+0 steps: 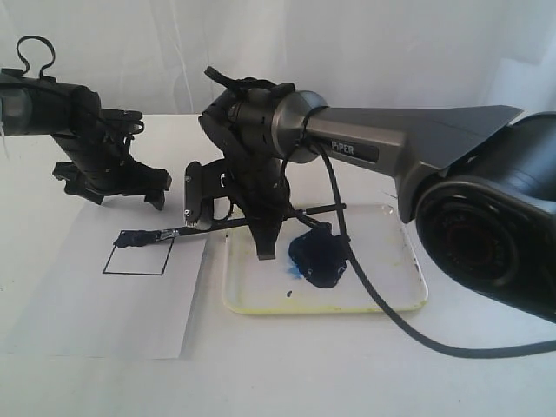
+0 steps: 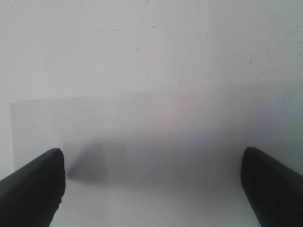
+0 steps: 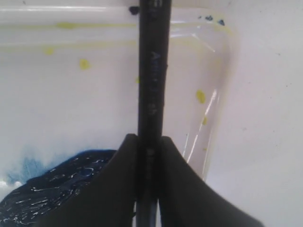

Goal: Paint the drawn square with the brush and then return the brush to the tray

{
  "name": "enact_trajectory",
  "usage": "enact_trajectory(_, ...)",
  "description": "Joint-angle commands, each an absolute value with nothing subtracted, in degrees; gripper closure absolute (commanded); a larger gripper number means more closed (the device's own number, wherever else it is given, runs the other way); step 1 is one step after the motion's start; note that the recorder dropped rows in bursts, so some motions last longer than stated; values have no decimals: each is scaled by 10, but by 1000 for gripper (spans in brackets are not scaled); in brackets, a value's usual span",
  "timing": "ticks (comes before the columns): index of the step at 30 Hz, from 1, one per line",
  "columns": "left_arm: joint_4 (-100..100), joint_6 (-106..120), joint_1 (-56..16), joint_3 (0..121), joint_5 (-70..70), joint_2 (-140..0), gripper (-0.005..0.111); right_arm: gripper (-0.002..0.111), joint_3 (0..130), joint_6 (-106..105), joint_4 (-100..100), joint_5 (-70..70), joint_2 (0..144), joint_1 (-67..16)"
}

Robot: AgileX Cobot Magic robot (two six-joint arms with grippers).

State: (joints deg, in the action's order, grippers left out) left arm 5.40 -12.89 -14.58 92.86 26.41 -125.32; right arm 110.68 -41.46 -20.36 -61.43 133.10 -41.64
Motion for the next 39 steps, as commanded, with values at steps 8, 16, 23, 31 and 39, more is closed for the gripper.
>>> enact_trajectory(8,65,-120,-147,914,328,-1280,2,108,1108,-413,-228,-657,1322,-408)
enact_trajectory(16,67,-120,-147,914,327,-1280,2,108,1108,-402,-232,-668,1321,-400)
enact_trajectory(23,67,-120,-147,914,328,-1280,2,108,1108,-402,-232,-678,1312,-400)
enact_trajectory(31,68,-120,-147,914,329,-1280,2,108,1108,-402,-232,-696,1309,-400)
enact_trajectory(39,71,-120,-147,914,329,-1280,2,108,1108,-402,-232,-700,1309,-400)
